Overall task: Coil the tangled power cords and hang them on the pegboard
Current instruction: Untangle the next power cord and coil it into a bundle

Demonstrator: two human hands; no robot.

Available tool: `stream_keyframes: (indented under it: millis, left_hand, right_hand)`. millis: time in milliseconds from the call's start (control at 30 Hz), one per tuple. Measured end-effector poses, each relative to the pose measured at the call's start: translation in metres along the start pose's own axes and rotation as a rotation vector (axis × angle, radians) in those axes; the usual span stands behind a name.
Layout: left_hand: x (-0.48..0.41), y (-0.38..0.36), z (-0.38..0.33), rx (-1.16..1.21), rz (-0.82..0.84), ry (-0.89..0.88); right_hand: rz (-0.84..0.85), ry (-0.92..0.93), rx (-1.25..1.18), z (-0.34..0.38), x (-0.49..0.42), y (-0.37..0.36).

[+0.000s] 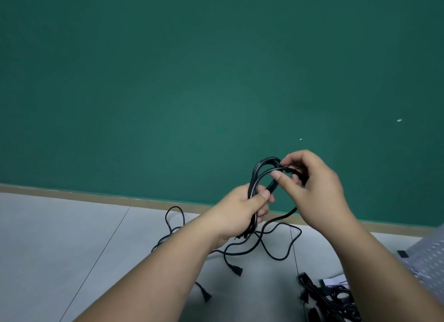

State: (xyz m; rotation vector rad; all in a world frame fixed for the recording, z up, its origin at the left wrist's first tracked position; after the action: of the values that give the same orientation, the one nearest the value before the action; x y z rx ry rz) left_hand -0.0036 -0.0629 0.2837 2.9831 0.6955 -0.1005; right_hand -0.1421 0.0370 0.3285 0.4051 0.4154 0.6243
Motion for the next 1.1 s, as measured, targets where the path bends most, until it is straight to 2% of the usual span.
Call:
stream_keyframes:
  millis: [67, 167, 233, 333, 633, 867, 1100]
  left_hand:
    - [-0.001, 0.007, -0.003, 0.075, -0.098, -0.026]
    - [-0.002, 0.017, -0.008, 0.161, -0.216, -0.063]
    - [-0.002, 0.020, -0.008, 0.105, -0.253, -0.082]
    - [0.002, 0.020, -0.009, -0.113, -0.256, -0.089]
    - [0.003, 0.010, -0.004, -0.189, -0.132, -0.103]
    - [0.002, -0.006, -0.007, 0.019, -0.028, -0.058]
    - [0.002, -0.004, -0.006, 0.090, -0.017, -0.019]
  right_hand:
    - [0.121, -0.135, -0.162, -0.013, -0.004, -0.003]
    - [0.235, -0.235, -0.190, -0.023, -0.001, -0.004]
    - [0.247, -0.262, -0.251, -0.019, 0.004, -0.007]
    - [0.237, -0.231, -0.307, -0.002, 0.010, -0.013]
    - [0.203, -0.242, -0.046, 0.009, 0.016, -0.017]
    - [0.064, -0.017, 0.338, 0.013, 0.015, -0.014]
    - [0.119, 0.027, 0.265, 0.005, 0.011, -0.015]
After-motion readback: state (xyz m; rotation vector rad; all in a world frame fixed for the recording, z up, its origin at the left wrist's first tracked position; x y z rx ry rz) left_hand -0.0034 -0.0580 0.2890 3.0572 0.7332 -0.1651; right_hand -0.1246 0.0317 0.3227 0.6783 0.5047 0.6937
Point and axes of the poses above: each hand's wrist, its own x-axis away from the middle knuckle, its own y-axis out of the back of the hand, z = x × y, the point moved 4 cm from there along -x, towards the middle knuckle, and after that the axes turned 12 degrees about -y, right-handed, at the moved point
